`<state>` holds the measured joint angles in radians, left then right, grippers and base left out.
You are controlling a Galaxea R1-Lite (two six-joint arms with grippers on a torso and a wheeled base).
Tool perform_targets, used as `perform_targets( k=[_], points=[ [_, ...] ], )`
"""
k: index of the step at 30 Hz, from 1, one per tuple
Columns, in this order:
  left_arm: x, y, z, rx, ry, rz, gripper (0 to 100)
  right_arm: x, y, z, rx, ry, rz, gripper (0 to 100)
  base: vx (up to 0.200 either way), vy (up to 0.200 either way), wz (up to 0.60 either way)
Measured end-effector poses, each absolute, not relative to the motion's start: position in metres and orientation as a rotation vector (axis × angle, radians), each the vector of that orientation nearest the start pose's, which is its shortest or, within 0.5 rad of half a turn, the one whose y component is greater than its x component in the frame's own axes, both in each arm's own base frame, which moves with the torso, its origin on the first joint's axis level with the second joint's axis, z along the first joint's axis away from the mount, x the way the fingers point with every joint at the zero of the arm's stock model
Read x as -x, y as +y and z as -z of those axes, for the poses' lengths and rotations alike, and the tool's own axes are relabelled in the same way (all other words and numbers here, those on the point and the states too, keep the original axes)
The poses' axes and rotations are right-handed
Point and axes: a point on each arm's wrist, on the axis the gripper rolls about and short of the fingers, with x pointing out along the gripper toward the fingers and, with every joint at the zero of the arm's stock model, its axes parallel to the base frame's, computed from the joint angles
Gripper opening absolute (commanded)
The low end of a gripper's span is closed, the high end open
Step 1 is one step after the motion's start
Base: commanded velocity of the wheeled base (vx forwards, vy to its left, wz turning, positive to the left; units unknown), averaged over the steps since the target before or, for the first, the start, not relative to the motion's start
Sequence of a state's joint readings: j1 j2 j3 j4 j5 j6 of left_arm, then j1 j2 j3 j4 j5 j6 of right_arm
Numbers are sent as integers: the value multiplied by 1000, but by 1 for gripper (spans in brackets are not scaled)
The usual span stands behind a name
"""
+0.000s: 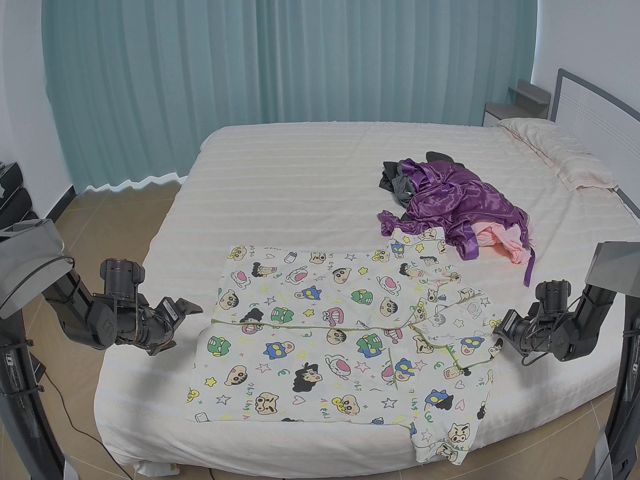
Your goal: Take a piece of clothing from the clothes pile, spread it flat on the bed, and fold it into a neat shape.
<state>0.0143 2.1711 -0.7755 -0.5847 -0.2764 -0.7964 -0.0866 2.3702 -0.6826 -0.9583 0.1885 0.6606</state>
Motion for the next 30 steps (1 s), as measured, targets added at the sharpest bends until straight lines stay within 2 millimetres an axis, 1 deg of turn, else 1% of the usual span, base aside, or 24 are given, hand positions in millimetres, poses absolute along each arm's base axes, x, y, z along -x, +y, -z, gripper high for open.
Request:
perform_targets(
  k=[2, 3, 8, 12, 17, 19, 21, 23, 26, 30],
  points=[
    [-343, -2, -14, 858, 871, -87, 100, -344, -27, 42, -731, 732, 149, 0, 0, 0, 0],
    [-343, -2, -14, 853, 872, -87, 100, -344, -28, 42, -732, 732, 151, 100, 0, 0, 0],
    [-337, -3, -17, 842, 874, -95, 100, -344, -36, 39, -742, 707, 169, 100, 0, 0, 0],
    [-326, -5, -23, 840, 878, -92, 100, -340, -45, 31, -751, 687, 188, 100, 0, 0, 0],
    [-294, -14, -23, 826, 946, -91, 100, -326, -56, 17, -764, 666, 220, 100, 0, 0, 0],
    [-274, -22, -20, 808, 1002, -86, 100, -316, -58, 10, -771, 662, 228, 100, 0, 0, 0],
    [-261, -28, -17, 790, 1040, -82, 100, -308, -59, 6, -775, 665, 233, 100, 0, 0, 0],
    [-247, -34, -14, 758, 1074, -96, 100, -298, -58, 1, -777, 666, 235, 100, 0, 0, 0],
    [-228, -43, -9, 670, 1092, -164, 100, -284, -53, -6, -777, 660, 224, 100, 0, 0, 0],
    [-214, -52, -5, 604, 1109, -196, 100, -268, -42, -13, -768, 631, 187, 100, 0, 0, 0]
  ],
)
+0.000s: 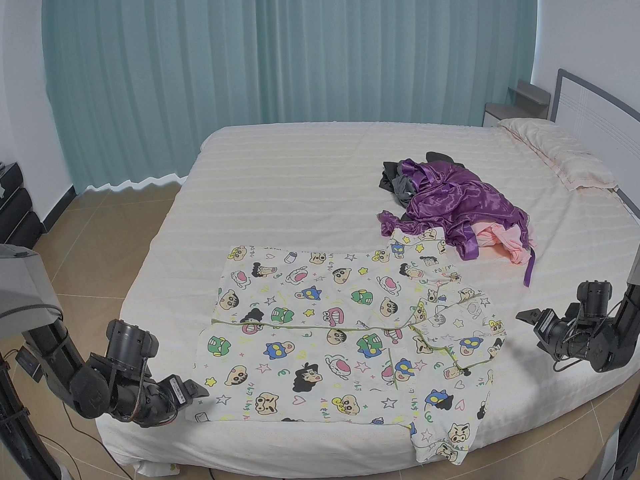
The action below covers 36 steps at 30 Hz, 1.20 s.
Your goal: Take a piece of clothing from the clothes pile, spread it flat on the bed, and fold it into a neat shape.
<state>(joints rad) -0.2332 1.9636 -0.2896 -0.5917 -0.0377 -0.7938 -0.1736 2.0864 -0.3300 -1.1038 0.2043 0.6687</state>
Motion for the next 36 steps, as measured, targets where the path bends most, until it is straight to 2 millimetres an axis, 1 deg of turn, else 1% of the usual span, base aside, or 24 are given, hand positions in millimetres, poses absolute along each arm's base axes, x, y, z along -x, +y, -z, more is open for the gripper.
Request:
perform_targets(
  k=[2, 3, 7, 13, 17, 20, 25, 27, 31, 32, 36],
  points=[
    [-211, -54, -4, 601, 1116, -202, 100, -263, -39, -15, -764, 622, 173, 100, 0, 0, 0],
    [-208, -58, -3, 615, 1121, -216, 100, -257, -34, -17, -760, 619, 158, 100, 0, 0, 0],
    [-203, -70, 0, 650, 1109, -269, 100, -244, -23, -22, -767, 593, 117, 100, 0, 0, 0],
    [-200, -87, 13, 562, 1045, -336, 100, -230, -12, -25, -809, 571, 80, 100, 0, 0, 0],
    [-202, -96, 23, 522, 1009, -342, 100, -223, -8, -28, -811, 538, 52, 100, 0, 0, 0],
    [-205, -100, 29, 526, 1006, -350, 100, -219, -6, -28, -818, 543, 30, 100, 0, 0, 0],
    [-210, -104, 32, 562, 993, -367, 100, -217, -5, -28, -823, 554, 16, 100, 0, 0, 0],
    [-218, -108, 33, 583, 965, -379, 100, -217, -5, -28, -839, 557, 12, 100, 0, 0, 0],
    [-223, -110, 35, 584, 947, -389, 100, -216, -5, -27, -852, 559, 14, 100, 0, 0, 0],
    [-225, -110, 36, 585, 943, -394, 0, -216, -5, -27, -853, 560, 13, 100, 0, 0, 0],
    [-225, -109, 37, 583, 945, -401, 0, -216, -5, -27, -854, 567, 14, 100, 0, 0, 0]
  ],
)
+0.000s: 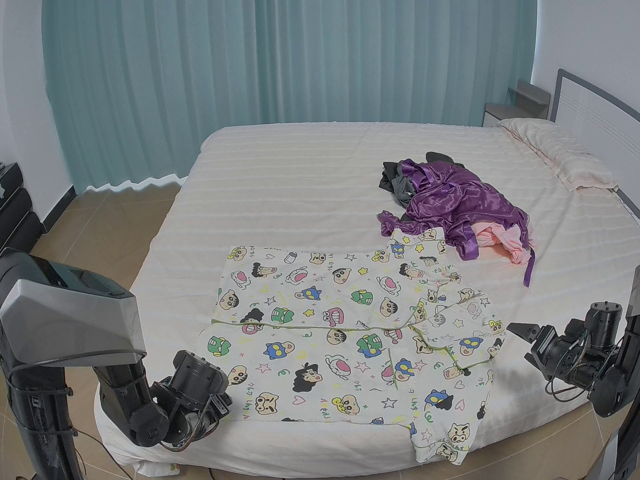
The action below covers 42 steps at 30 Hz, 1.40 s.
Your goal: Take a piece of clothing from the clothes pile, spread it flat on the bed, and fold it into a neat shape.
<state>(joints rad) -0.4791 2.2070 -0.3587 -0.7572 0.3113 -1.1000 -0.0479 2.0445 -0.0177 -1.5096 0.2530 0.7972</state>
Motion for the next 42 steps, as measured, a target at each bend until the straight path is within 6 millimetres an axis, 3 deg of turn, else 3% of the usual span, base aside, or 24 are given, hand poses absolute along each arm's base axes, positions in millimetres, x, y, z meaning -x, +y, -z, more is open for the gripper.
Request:
perform_targets(
  k=[15, 23, 32, 42],
  points=[
    [-225, -102, 35, 607, 935, -426, 0, -215, 6, -10, -818, 677, 11, 100, 0, 0, 0],
    [-233, -101, 12, 654, 857, -381, 0, -212, 24, 4, -694, 786, -59, 100, 0, 0, 0],
    [-242, -101, -10, 724, 754, -321, 0, -211, 29, 22, -594, 854, -89, 100, 0, 0, 0],
    [-246, -101, -15, 761, 714, -290, 0, -221, 31, 41, -541, 849, -114, 100, 0, 0, 0]
  ],
)
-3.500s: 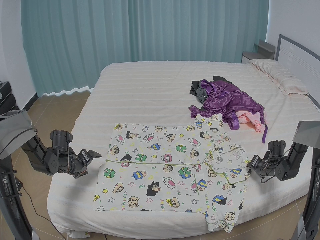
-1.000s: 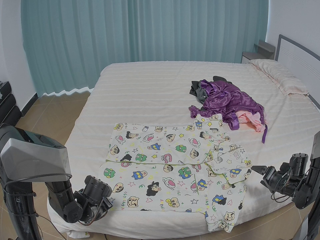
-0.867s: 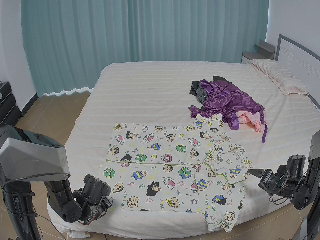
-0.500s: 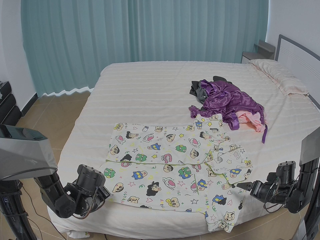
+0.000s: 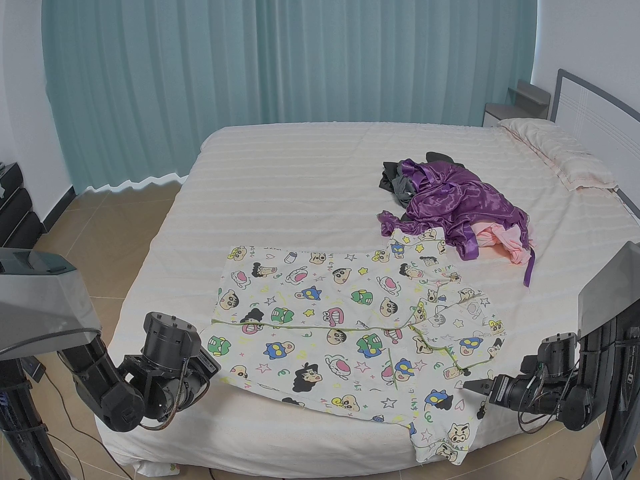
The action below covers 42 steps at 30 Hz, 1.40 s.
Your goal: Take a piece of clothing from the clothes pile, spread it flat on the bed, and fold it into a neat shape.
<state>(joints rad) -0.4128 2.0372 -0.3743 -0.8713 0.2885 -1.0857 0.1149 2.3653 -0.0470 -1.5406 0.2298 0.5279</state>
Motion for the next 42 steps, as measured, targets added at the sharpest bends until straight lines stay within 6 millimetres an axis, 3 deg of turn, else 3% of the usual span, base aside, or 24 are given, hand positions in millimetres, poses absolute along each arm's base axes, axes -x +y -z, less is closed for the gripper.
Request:
perform_targets(
  k=[2, 3, 12, 30, 31, 36, 42],
  points=[
    [-246, -100, -15, 763, 713, -291, 0, -225, 32, 45, -529, 843, -122, 100, 0, 0, 0],
    [-246, -99, -15, 764, 713, -293, 0, -228, 32, 47, -525, 840, -126, 0, 0, 0, 0],
    [-247, -94, -15, 775, 715, -301, 0, -249, 37, 57, -520, 796, -147, 0, 0, 0, 0],
    [-248, -93, -15, 778, 710, -303, 0, -287, 26, 34, -536, 622, -145, 0, 0, 0, 0],
    [-249, -93, -15, 779, 709, -303, 0, -289, 26, 34, -536, 626, -143, 100, 0, 0, 0],
    [-251, -94, -14, 780, 709, -305, 0, -314, 23, 34, -542, 689, -110, 100, 0, 0, 0],
    [-254, -95, -9, 783, 705, -302, 0, -325, 17, 29, -550, 690, -92, 100, 0, 0, 0]
  ],
)
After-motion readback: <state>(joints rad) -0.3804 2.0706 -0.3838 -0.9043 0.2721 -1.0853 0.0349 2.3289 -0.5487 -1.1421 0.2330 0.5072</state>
